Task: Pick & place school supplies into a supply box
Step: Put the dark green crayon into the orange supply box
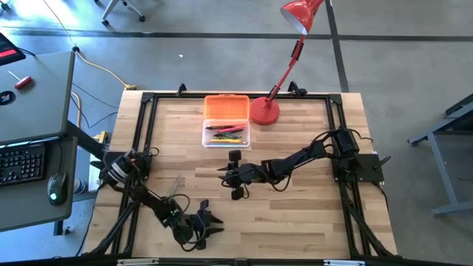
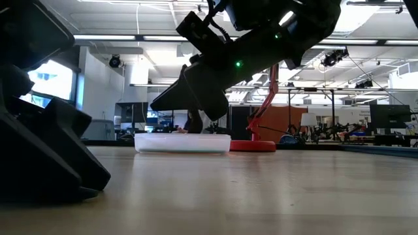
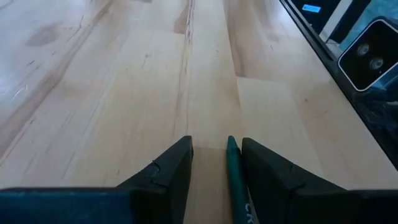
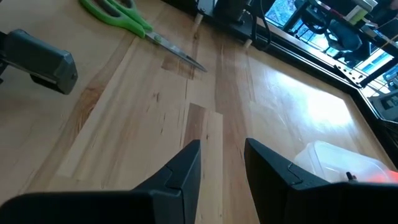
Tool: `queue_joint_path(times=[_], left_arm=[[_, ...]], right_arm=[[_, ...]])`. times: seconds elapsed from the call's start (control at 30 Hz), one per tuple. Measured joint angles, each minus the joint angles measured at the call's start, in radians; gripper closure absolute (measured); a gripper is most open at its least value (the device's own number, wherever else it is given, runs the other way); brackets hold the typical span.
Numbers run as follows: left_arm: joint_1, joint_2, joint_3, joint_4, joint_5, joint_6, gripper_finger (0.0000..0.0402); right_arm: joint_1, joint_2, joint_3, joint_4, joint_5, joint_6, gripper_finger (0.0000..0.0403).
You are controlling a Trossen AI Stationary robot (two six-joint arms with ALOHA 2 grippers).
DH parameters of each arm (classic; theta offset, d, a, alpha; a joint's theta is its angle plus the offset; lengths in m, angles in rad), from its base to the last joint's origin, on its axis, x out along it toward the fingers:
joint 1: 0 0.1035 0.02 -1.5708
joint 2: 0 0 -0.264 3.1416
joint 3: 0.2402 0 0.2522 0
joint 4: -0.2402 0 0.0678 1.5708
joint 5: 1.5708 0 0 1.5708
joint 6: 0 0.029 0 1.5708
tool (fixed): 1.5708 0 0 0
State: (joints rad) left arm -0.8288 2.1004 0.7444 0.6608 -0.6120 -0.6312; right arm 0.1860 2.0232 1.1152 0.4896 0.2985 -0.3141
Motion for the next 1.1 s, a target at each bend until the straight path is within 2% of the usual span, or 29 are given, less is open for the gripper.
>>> queue_joint_path(times=[0.33,0.43,0.53,0.63,0.77,0.83,0.97,1.1], left_arm=[[-0.005,0.056,0.002,0.059,-0.072,0.013,0.0233],[-0.004,0.056,0.0,0.058,-0.076,0.017,0.0265],[-0.003,0.056,-0.002,0.055,-0.091,-0.008,0.0318],[-0.005,0.056,-0.003,0.078,-0.113,-0.004,0.0371],[-0.003,0.064,-0.005,0.12,-0.158,0.019,0.0367],[-0.003,0.067,-0.005,0.146,-0.19,0.039,0.0351],[-0.002,0.061,-0.006,0.225,-0.245,0.077,0.0345],[0.011,0.009,-0.012,0.23,-0.266,0.096,0.037]], right_arm=[[0.0,0.0,0.0,-0.002,-0.02,0.0,0.03],[0.0,0.0,0.0,-0.002,-0.02,0.0,0.03],[0.0,0.0,0.0,-0.002,-0.021,0.005,0.03],[-0.001,0.0,0.0,-0.001,-0.041,0.079,0.03],[0.003,-0.001,0.0,-0.01,-0.159,0.188,0.03],[0.013,-0.001,0.0,-0.025,-0.177,0.241,0.03],[0.054,-0.002,0.0,-0.063,-0.141,0.338,0.0299],[0.125,-0.002,0.0,-0.154,-0.004,0.363,0.0299]])
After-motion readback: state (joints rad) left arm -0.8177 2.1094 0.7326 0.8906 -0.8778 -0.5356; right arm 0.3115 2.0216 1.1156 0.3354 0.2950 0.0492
